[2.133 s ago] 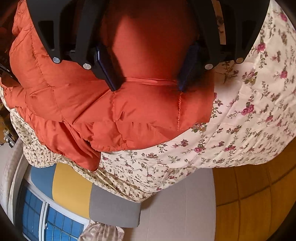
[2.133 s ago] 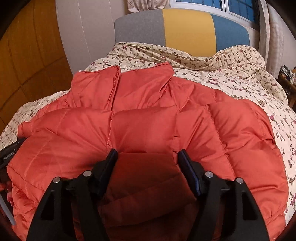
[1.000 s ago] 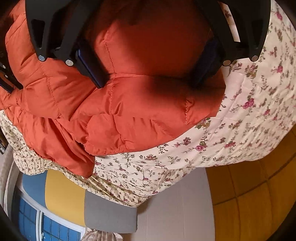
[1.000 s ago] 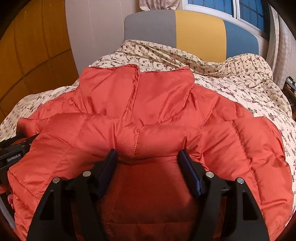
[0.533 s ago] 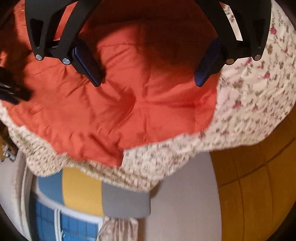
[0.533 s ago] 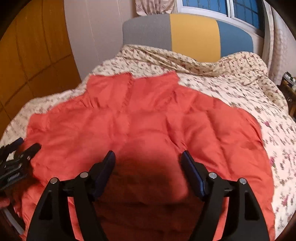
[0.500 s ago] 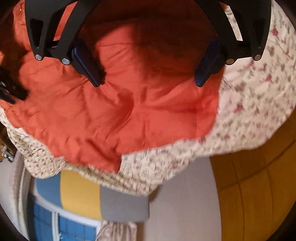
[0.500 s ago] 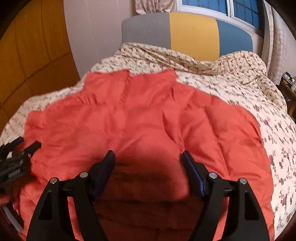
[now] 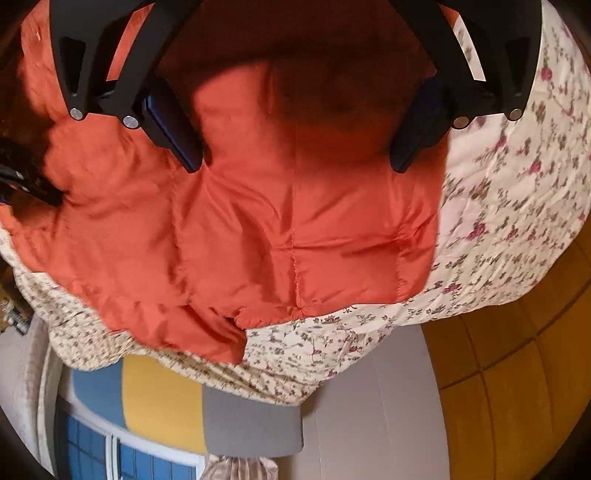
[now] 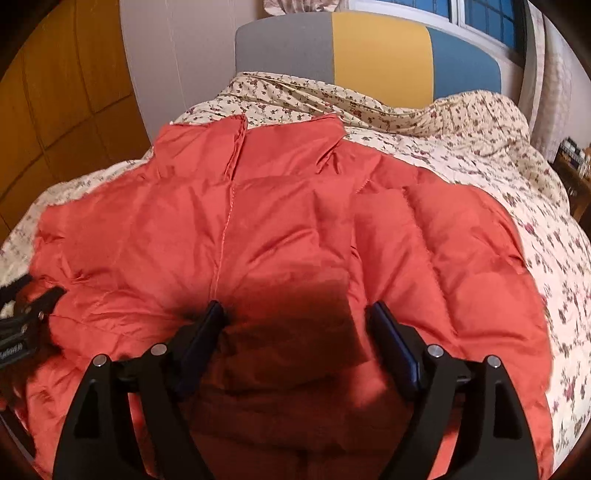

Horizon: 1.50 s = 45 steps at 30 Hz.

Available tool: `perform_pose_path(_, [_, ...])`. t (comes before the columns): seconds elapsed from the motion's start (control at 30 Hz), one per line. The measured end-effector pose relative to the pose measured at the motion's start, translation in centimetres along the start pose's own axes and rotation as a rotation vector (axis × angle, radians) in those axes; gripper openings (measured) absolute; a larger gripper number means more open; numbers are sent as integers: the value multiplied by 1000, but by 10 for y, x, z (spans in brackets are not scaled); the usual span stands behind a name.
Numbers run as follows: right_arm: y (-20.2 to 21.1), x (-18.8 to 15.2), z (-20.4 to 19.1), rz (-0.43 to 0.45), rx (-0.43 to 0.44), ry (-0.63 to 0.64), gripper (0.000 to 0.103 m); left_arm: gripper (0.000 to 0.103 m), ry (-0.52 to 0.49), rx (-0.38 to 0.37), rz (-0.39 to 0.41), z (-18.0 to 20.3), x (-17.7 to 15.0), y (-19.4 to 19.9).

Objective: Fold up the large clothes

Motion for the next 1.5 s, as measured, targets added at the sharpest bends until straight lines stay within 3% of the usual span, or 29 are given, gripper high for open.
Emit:
perform_pose_path(0.17, [45,-14,9,-2,18,-24,82,100,11,-54,-3,-4,-22,35])
perform_pose_path(0.33, [93,-37,24,5,-10,-25,82,100,86,-96,-33,-13,-62,60])
perform_pose_path(0.67, [162,-109,86,12,-90,-86,83,100,58,-79,-21,-27,-119,99])
perform_pose_path(0.97, [218,-161,141,17,-143,-175,83,100,203,-135,-19,-60,-168,126])
perform_pose_path(1.1, [226,-183,157,-7,-144,-202,83,99,139,-157,6,-54,-184,139])
perform_pose_path(1.2, [226,-201,164,-30,-146,-210,83,89,117,-183,10,-45,-190,144])
perform_pose_path(1.3, [221,-218,165,-57,-105,-247,83,83,129,-213,6,-38,-193,145])
perform_pose_path(1.5, [211,-232,159,-84,-5,-328,83,82,142,-237,1,-34,-200,148])
Point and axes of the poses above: each gripper's, at about its wrist camera, not at the fingertips, and y roughly against the way its jaws point, z to its right, x to its top, the point moved 8 cm from there along -y, roughly the way its jaws point, and after that the axes turned 2 degrees about -y, right-handed, at the moved point
